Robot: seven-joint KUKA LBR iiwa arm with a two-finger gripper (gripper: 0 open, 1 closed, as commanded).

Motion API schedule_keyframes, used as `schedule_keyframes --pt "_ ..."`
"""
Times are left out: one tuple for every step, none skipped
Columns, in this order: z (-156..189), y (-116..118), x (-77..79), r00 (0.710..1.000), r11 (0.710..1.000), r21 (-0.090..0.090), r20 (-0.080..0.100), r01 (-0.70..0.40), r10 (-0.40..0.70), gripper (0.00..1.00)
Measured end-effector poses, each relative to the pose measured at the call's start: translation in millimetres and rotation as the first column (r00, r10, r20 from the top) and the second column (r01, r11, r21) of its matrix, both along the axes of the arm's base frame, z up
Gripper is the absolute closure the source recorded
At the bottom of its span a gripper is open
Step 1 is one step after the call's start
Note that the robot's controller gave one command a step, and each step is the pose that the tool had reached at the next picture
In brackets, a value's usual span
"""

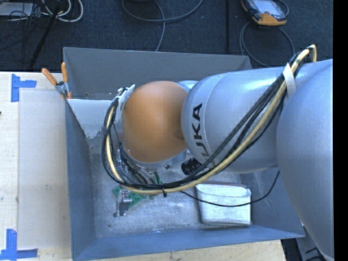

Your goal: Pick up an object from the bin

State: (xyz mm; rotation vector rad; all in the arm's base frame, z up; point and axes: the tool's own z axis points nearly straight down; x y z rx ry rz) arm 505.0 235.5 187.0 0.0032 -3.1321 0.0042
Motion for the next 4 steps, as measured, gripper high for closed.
schedule_keyframes --pt "-107.7 -66.1 -13.7 0.967 0.967 0.011 0.016 0.253 -0.254 0.0" --pt "-104.2 -68.7 -9.1 0.965 0.965 0.013 0.028 0.261 -0.261 1.0" --pt "-107.8 -86.2 0.1 0.999 1.0 0.023 0.034 -0.01 0.009 1.0" --pt "-30.3 -76.3 -7.8 1.0 1.0 0.005 0.015 -0.011 0.011 1.0"
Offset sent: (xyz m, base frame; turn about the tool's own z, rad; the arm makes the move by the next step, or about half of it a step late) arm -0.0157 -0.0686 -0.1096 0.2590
